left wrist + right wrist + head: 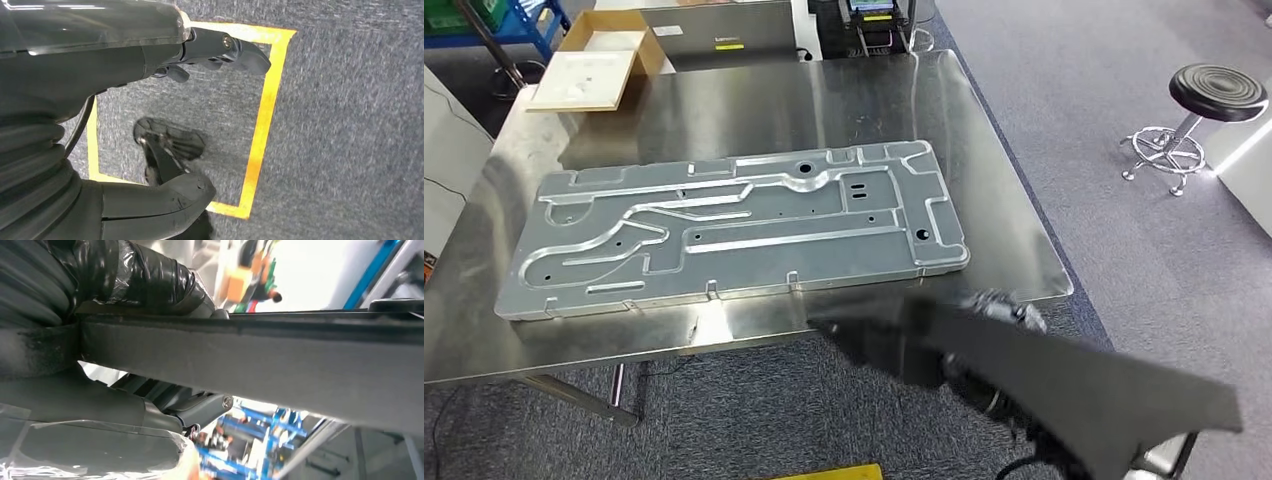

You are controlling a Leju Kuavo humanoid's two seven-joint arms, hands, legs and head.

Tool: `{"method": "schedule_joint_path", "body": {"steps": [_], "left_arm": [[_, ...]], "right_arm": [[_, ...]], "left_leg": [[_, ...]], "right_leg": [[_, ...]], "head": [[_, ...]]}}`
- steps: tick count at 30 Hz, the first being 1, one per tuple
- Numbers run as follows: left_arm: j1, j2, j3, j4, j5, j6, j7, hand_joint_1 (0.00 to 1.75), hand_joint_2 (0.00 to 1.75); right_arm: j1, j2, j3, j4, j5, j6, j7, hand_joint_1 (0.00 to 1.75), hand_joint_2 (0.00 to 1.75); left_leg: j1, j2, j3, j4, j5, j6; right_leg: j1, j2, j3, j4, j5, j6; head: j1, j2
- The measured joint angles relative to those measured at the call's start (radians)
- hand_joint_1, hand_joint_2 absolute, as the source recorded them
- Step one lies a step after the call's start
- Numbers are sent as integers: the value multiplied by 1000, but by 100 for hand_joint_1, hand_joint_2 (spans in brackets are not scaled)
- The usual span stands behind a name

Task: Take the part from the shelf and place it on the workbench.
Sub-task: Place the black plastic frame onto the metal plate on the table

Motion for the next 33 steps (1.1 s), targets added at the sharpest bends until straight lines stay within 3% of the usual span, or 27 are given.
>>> {"method": "schedule_joint_path", "body": {"steps": [1, 3, 4, 5, 8, 10, 11, 13, 14, 15, 16, 18, 20, 22, 25, 27, 29, 30, 31, 33], "left_arm": [[1, 0, 0, 0, -2, -2, 0, 0, 175], [1, 0, 0, 0, -8, -8, 0, 0, 175], [0, 0, -1, 0, -13, -12, 1, 0, 175], [-2, 0, -2, 0, -17, -16, 2, 0, 175], [-12, 1, -5, 1, -31, -21, 7, 0, 175], [-18, 2, -10, 1, -38, -22, 12, 0, 175], [-21, 2, -12, 1, -40, -22, 15, 0, 175], [-26, 2, -18, 1, -43, -22, 19, 0, 175], [-27, 2, -20, 1, -43, -22, 20, 0, 175], [-26, 2, -22, 1, -44, -22, 21, 0, 175], [-26, 2, -23, 1, -44, -22, 21, 0, 175], [-26, 2, -25, 1, -44, -22, 21, 0, 175], [-27, -2, -27, 2, -46, -23, 22, 0, 175], [-28, -5, -28, 3, -50, -25, 23, 0, 175], [-36, -3, -31, 3, -55, -27, 25, 0, 175], [-43, -3, -35, 3, -59, -30, 27, 0, 175], [-46, -3, -38, 3, -62, -32, 30, 0, 175], [-46, -3, -41, 3, -62, -32, 32, 0, 175], [-46, -3, -44, 3, -63, -33, 33, 0, 175], [-47, -3, -50, 3, -63, -34, 34, 0, 175]], "right_arm": [[-22, -5, -12, 6, 6, -11, 17, 171, 175], [-90, -20, -34, 31, 18, -29, 59, 171, 175], [-140, -30, -44, 51, 25, -35, 82, 171, 175], [-200, -39, -53, 75, 35, -39, 106, 171, 175], [-401, -54, -62, 161, 94, -53, 178, 171, 175], [-529, -56, -55, 224, 144, -69, 217, 171, 175], [-586, -56, -50, 254, 166, -78, 229, 171, 175], [-669, -56, -37, 305, 193, -91, 240, 171, 175], [-693, -56, -31, 325, 197, -94, 242, 171, 175], [-708, -56, -25, 341, 201, -97, 243, 171, 175], [-718, -56, -19, 354, 202, -99, 244, 171, 175], [-735, -56, -8, 372, 206, -102, 246, 171, 175], [-755, -56, 3, 387, 232, -109, 255, 171, 175], [-787, -56, 24, 414, 309, -123, 282, 171, 175], [-854, -56, 83, 495, 490, -132, 327, 171, 175], [-894, -53, 147, 579, 604, -123, 341, 171, 175], [-915, -44, 220, 679, 682, -115, 340, 171, 175], [-917, -35, 254, 727, 705, -116, 337, 171, 175], [-918, -24, 284, 770, 722, -117, 333, 171, 175], [-920, -1, 339, 849, 759, -118, 328, 171, 175]], "left_leg": [[4, 1, -4, -22, 39, -6], [12, 6, 25, -138, 135, -17], [13, 7, 43, -191, 166, -18], [13, 8, 54, -227, 177, -15], [9, 0, 59, -249, 163, 4], [9, -2, 62, -250, 160, 15], [9, -4, 64, -251, 157, 22], [6, -8, 69, -252, 151, 32], [4, -11, 73, -252, 147, 36], [1, -15, 80, -252, 142, 39], [-2, -18, 88, -252, 137, 42], [-7, -25, 104, -253, 126, 43], [-10, -30, 111, -253, 118, 40], [-9, -31, 112, -256, 113, 32], [-13, -21, 106, -241, 95, 18], [-12, -9, 58, -147, 50, 9], [-9, -5, -16, -14, 8, 0], [-8, -4, -41, 22, 9, -4], [-6, -3, -47, 17, 30, -8], [-1, 0, -8, -98, 110, -13]], "right_leg": [[-4, 1, 9, 5, -10, 5], [-11, 2, 28, 11, -30, 20], [-11, 5, 34, 15, -37, 28], [-11, 8, 34, 19, -41, 35], [-12, 15, 19, 31, -41, 52], [-15, 10, 1, 70, -62, 57], [-15, 8, -25, 122, -85, 60], [-13, 5, -110, 272, -138, 62], [-12, 5, -150, 331, -149, 61], [-10, 5, -176, 357, -139, 57], [-7, 5, -182, 343, -106, 49], [5, 6, -154, 219, -5, 24], [19, 8, -121, 113, 58, 0], [26, 9, -112, 90, 62, -8], [18, 4, -86, 45, 51, -9], [12, 0, -68, 17, 44, -8], [10, 0, -65, 18, 43, -9], [10, 0, -65, 22, 40, -9], [8, 1, -65, 27, 37, -7], [5, 2, -64, 39, 27, 0]], "head": [[0, 0], [0, 0], [0, 0], [0, 0], [0, 0], [0, 0], [0, 0], [0, 0], [0, 0], [0, 0], [0, 0], [0, 0], [0, 0], [0, 0], [-1, 0], [-2, 0], [-2, 0], [-2, 0], [-2, 0], [-2, 0]]}}
